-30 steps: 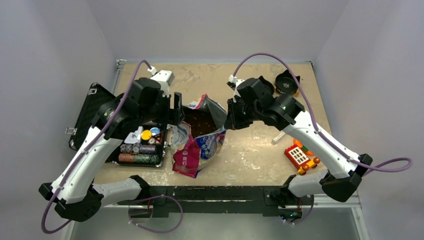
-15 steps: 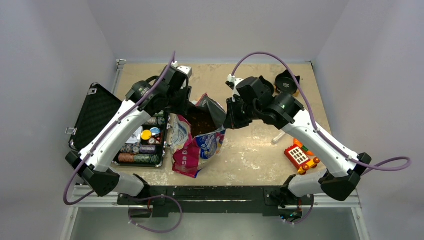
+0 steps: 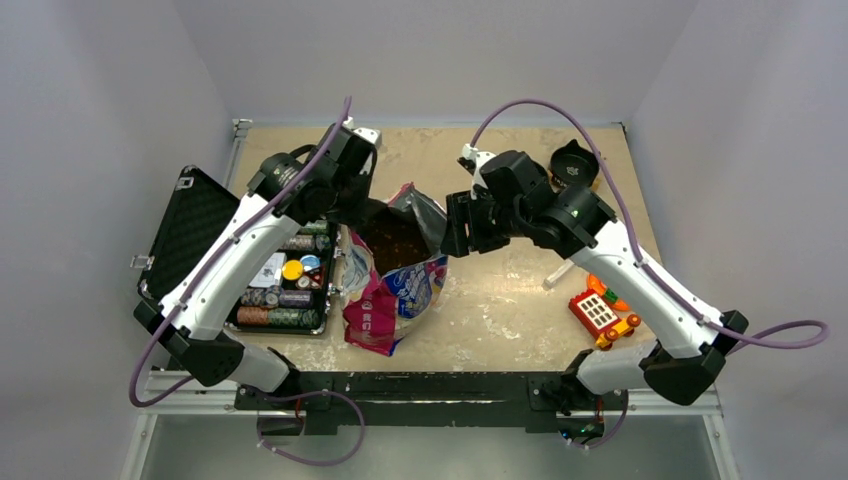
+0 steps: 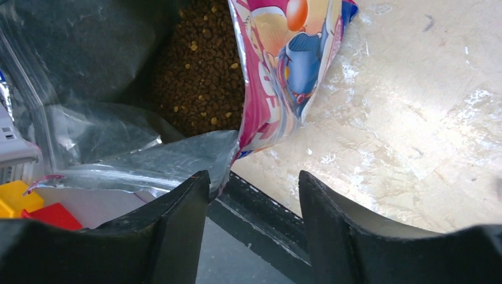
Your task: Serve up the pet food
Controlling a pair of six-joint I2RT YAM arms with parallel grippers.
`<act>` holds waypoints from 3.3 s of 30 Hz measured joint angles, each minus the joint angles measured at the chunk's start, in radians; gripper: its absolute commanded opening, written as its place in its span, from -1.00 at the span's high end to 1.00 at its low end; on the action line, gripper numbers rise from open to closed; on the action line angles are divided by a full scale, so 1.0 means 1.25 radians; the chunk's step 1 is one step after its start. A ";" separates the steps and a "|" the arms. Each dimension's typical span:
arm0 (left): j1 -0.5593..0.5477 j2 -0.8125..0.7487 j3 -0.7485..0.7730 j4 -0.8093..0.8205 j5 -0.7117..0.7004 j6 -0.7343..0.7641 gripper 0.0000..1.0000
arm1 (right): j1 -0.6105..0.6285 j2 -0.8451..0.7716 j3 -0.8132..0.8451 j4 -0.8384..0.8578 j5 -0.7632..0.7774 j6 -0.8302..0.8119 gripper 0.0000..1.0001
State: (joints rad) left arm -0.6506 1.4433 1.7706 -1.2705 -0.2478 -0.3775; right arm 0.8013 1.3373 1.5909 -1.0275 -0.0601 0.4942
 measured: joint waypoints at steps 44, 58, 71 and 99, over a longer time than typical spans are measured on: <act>0.002 -0.037 -0.015 0.004 0.118 -0.044 1.00 | -0.759 0.271 -0.373 0.157 0.018 0.198 -0.49; 0.002 -0.037 -0.015 0.004 0.133 -0.036 1.00 | -0.755 0.345 -0.358 0.171 0.128 0.117 0.67; 0.002 -0.037 -0.015 0.006 0.135 -0.040 1.00 | -0.516 0.276 -0.367 0.052 0.322 0.085 1.00; 0.002 -0.052 -0.033 0.014 0.117 -0.059 1.00 | -0.176 0.173 -0.393 0.081 0.179 -0.056 -0.06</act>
State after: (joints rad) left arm -0.6483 1.3785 1.7294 -1.2533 -0.1009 -0.4511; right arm 0.5816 1.5539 1.1000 -0.9257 0.1638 0.4240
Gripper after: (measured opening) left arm 0.018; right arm 0.525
